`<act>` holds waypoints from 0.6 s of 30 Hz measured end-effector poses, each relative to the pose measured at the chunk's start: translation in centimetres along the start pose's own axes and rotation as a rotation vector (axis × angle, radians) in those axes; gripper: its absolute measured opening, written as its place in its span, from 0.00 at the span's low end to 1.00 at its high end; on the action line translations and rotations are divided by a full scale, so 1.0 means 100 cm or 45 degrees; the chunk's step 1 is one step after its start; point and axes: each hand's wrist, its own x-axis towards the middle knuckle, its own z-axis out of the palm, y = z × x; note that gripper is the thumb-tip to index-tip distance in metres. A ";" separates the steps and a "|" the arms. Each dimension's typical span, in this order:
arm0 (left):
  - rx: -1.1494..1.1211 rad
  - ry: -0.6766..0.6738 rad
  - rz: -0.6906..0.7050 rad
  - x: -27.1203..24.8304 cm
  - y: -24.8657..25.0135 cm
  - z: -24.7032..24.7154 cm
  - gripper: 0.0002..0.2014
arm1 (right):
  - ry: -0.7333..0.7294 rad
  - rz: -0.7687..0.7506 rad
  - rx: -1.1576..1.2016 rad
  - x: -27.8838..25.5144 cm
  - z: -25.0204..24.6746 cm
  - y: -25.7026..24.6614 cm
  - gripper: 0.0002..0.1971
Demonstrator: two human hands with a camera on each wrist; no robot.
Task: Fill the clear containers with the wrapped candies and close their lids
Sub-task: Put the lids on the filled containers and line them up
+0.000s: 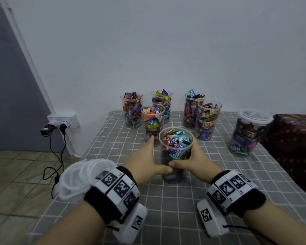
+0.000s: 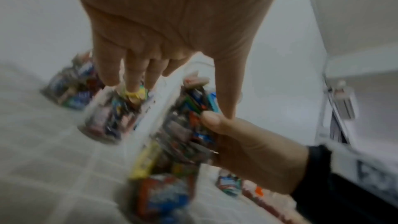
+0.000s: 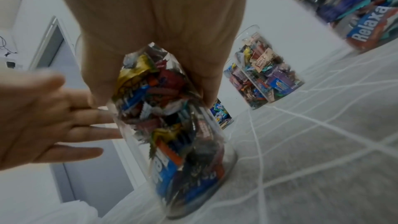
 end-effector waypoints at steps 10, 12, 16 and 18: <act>1.146 -0.483 -0.351 -0.019 -0.060 -0.045 0.45 | -0.026 0.033 0.007 0.001 0.000 -0.003 0.41; 1.213 -0.483 -0.342 -0.020 -0.064 -0.042 0.43 | -0.034 0.040 0.007 0.000 0.000 -0.005 0.41; 1.261 -0.387 -0.308 -0.020 -0.061 -0.034 0.36 | -0.021 0.051 -0.030 -0.001 0.000 -0.005 0.42; 1.215 -0.317 -0.294 -0.020 -0.055 -0.034 0.34 | -0.019 0.048 -0.032 -0.001 0.000 -0.005 0.42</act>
